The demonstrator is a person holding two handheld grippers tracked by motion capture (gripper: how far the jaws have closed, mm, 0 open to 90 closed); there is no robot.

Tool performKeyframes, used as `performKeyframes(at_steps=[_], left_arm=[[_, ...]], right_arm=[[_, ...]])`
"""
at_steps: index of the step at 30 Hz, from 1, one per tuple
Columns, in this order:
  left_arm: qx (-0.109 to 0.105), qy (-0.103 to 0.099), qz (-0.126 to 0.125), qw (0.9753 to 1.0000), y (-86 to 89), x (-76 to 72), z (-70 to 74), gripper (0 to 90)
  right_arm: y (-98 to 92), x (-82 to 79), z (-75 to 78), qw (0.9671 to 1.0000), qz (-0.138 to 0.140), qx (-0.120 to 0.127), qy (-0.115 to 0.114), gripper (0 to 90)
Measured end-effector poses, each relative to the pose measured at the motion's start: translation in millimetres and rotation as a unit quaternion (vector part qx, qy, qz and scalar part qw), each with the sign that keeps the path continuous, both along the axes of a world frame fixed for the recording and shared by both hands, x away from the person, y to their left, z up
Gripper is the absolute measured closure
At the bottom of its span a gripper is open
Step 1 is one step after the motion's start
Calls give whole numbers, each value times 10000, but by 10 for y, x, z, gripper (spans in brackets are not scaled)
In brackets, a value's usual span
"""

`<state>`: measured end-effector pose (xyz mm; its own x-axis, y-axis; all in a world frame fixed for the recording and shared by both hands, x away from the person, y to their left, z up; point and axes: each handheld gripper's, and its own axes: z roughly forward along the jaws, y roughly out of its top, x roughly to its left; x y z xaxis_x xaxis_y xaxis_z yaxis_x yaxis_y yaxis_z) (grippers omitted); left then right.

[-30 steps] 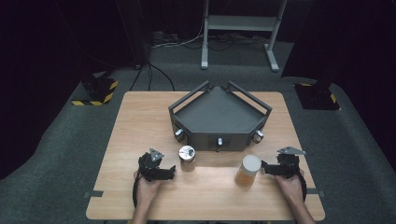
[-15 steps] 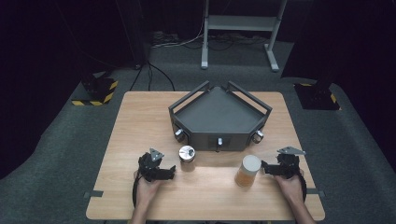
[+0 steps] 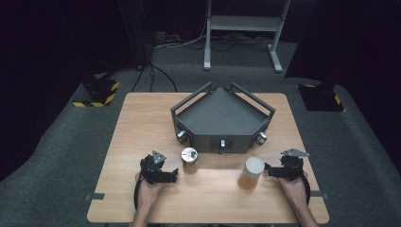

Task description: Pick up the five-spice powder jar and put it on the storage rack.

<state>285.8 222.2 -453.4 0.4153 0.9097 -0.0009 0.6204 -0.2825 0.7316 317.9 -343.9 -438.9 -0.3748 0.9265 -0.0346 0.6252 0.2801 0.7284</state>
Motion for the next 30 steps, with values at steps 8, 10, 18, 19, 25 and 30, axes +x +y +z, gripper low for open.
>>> performKeyframes(at_steps=[8,10,18,19,25,30], left_arm=[[-91,21,-100,9999,23,-6,-2,6],[-102,26,-124,9999,24,-15,5,6],[-173,45,-339,9993,-5,-58,47,8],[-157,47,-382,9991,-21,-57,50,9],[-89,70,-615,9980,-118,-47,81,12],[-105,58,-743,9972,-166,-41,89,18]], right_arm=[[2,0,1,10000,-2,-4,2,35],[2,-1,1,10000,-4,-4,2,35],[2,-2,1,10000,-4,-3,2,35],[2,-2,1,10000,-4,-4,1,36],[2,-2,1,10000,-5,-4,1,35],[2,-2,1,10000,-5,-4,1,36]])
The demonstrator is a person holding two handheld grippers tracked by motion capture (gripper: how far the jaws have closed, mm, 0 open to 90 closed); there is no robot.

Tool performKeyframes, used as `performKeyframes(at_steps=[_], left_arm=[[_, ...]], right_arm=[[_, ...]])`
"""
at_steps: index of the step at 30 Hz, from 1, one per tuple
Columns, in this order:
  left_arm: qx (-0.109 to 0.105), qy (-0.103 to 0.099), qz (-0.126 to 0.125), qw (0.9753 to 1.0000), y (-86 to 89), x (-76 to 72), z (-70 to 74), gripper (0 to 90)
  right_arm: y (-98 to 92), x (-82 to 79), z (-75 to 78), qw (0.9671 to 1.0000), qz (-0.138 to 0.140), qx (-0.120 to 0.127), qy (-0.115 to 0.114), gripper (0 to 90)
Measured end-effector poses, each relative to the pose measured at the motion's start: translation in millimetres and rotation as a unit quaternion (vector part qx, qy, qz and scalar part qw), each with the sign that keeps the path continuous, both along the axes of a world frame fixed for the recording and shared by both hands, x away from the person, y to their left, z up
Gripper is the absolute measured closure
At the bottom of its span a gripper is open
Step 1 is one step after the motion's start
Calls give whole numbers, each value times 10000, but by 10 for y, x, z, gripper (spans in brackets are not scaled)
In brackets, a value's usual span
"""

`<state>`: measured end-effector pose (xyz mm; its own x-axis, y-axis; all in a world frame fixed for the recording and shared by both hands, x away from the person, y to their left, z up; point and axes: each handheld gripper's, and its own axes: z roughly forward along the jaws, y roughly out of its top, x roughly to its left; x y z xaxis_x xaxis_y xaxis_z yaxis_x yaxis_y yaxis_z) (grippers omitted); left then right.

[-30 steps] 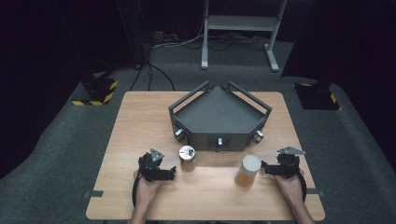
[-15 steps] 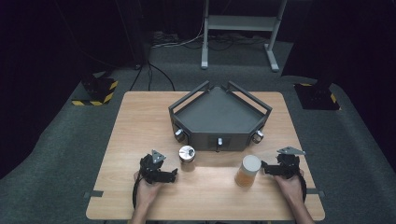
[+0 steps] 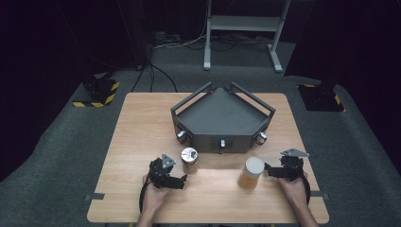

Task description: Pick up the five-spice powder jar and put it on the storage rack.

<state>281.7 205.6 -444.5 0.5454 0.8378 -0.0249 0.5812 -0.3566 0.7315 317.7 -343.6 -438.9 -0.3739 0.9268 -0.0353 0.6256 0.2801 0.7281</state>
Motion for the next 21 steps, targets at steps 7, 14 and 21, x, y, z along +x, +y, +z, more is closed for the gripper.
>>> performKeyframes(at_steps=[7,14,21], left_arm=[[-9,7,-125,9999,-68,31,-11,24],[-117,-58,-167,9998,-110,51,-7,41],[-265,-123,-193,9994,-157,102,-31,70]], right_arm=[[0,0,0,10000,-1,1,1,35],[0,0,0,10000,0,0,1,35],[0,0,0,10000,0,0,1,35]])
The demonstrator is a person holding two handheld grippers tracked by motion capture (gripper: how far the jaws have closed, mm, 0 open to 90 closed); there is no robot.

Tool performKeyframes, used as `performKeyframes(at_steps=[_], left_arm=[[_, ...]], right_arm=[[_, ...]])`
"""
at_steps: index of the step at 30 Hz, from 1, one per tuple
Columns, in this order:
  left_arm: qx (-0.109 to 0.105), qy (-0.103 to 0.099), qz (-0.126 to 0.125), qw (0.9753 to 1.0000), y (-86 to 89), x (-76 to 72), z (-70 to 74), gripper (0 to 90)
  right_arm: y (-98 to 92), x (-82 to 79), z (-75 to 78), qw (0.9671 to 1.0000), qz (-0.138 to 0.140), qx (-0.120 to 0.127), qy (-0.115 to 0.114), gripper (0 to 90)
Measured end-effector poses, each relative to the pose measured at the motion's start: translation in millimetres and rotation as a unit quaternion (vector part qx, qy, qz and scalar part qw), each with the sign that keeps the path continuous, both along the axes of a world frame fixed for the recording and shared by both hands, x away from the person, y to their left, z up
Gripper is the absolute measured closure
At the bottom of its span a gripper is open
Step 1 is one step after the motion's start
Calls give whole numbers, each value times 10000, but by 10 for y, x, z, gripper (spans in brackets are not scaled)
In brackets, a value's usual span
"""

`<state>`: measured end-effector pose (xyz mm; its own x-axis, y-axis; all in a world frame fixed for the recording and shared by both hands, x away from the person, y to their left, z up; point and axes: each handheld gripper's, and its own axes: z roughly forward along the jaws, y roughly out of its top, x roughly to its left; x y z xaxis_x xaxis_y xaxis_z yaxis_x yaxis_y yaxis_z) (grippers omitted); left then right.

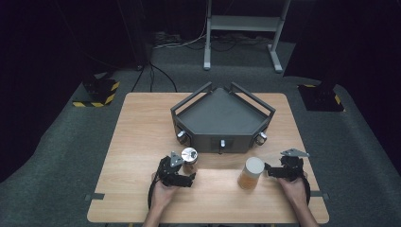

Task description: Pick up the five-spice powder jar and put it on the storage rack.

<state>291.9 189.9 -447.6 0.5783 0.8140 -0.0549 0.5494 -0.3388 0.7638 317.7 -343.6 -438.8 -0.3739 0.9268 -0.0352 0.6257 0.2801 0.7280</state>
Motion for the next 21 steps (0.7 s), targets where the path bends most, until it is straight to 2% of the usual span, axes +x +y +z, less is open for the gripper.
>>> performKeyframes(at_steps=[13,21], left_arm=[[-94,-108,-39,9999,-67,69,12,140],[-45,-115,-21,9999,-133,108,14,210]], right_arm=[[0,0,0,10000,0,0,0,35],[0,0,0,10000,-1,1,0,36]])
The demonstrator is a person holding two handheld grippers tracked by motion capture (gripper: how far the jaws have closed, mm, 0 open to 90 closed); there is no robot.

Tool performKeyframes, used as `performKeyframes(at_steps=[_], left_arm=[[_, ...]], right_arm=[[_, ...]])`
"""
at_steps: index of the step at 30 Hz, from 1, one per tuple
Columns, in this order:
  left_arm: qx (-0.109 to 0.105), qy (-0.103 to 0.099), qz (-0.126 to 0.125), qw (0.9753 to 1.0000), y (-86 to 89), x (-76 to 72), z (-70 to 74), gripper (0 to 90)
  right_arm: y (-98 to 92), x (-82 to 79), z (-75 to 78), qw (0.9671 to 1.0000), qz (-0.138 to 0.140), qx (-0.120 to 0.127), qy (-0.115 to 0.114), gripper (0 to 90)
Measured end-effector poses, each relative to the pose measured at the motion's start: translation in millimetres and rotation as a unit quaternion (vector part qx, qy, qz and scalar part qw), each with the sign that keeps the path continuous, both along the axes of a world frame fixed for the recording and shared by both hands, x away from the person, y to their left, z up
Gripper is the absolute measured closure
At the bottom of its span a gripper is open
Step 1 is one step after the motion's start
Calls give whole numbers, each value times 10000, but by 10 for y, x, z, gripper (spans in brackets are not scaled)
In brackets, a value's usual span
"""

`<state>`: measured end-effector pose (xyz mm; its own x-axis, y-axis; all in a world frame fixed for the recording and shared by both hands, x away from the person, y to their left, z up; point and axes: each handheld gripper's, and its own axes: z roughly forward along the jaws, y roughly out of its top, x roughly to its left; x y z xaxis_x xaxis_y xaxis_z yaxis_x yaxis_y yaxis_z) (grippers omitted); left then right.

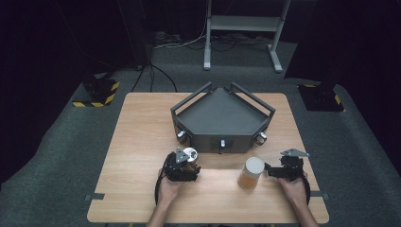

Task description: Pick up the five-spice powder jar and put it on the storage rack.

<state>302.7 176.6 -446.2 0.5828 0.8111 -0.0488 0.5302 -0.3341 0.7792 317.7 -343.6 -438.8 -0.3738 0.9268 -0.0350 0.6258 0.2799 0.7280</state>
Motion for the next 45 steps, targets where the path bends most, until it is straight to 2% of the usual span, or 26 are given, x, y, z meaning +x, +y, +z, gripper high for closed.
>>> performKeyframes(at_steps=[13,28,36,43,45], left_arm=[[12,-8,-6,10000,-47,47,24,296],[60,-178,18,9998,-69,-12,-12,311],[-13,-98,-37,9999,-44,13,5,312],[46,-129,-64,9999,-44,6,67,312],[-8,-92,-95,9999,-25,12,97,312]], right_arm=[[0,0,0,10000,-1,0,0,36],[0,-1,-1,10000,1,-5,-7,37],[0,-2,-2,10000,-5,-2,-9,40],[0,-4,-2,10000,-10,-1,-12,41],[0,-4,-2,10000,-10,0,-13,41]])
